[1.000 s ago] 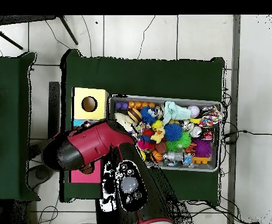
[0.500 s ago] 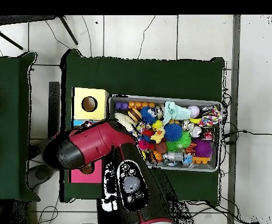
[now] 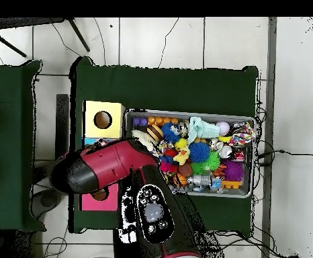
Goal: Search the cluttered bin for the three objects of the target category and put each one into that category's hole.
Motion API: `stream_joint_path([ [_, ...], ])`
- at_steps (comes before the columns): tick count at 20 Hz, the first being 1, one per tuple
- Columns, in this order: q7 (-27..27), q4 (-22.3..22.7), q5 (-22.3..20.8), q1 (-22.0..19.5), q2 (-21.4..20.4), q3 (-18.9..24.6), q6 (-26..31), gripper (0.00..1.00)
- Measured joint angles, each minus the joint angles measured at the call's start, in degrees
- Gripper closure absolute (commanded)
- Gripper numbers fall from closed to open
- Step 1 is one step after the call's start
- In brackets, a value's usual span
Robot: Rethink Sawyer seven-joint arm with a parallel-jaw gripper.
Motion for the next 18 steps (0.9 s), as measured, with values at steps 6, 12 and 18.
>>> stream_joint_path([
  [6,0.0,0.0,1.1,0.0,0.0,-0.4,0.1,1.0],
  [12,0.0,0.0,1.8,0.0,0.0,-1.0,1.6,1.0],
  [18,0.0,0.2,2.7,0.0,-0.6,-1.6,3.8,1.0],
])
